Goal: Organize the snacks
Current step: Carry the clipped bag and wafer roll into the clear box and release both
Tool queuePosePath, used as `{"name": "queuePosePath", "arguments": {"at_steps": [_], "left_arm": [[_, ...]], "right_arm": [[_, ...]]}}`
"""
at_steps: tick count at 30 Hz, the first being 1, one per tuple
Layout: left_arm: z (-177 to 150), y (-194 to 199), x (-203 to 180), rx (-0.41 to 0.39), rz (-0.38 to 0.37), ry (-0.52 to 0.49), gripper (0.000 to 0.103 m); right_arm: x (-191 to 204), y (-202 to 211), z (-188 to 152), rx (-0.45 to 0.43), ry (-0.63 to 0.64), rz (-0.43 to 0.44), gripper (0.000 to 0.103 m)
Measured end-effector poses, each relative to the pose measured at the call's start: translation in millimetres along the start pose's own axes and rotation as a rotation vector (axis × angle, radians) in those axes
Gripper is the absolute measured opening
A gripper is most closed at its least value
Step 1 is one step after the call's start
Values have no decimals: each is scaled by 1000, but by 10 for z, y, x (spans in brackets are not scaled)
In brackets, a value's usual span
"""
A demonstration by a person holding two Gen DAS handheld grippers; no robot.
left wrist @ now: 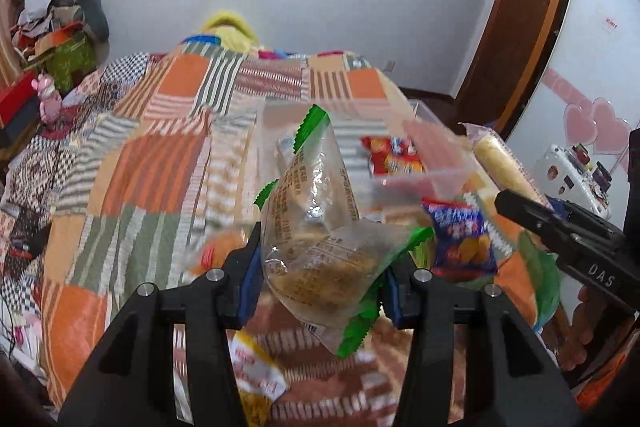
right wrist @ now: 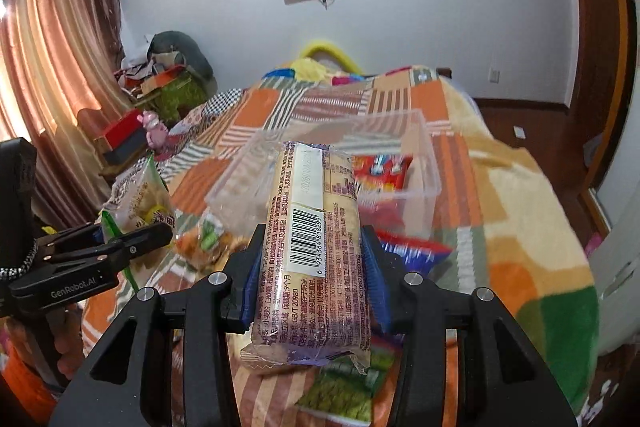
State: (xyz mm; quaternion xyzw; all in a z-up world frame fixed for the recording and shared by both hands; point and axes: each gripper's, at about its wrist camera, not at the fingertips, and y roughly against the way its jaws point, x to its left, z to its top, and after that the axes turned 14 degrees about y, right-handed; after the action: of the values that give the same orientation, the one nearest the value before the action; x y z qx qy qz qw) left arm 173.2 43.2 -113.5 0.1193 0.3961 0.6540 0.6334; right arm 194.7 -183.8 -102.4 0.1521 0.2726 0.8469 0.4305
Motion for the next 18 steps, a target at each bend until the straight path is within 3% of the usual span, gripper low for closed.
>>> {"name": "queuePosePath", "arguments": {"at_steps": [9,18], "left_arm": [[387,-240,-301,-31,-24,-35,49],[719,-695,-427,3,-39,-21,49]], "right_arm": [[-101,-184,316,-34,26,-52,41],[-235,-499,520,-6,31,-80,41]]}}
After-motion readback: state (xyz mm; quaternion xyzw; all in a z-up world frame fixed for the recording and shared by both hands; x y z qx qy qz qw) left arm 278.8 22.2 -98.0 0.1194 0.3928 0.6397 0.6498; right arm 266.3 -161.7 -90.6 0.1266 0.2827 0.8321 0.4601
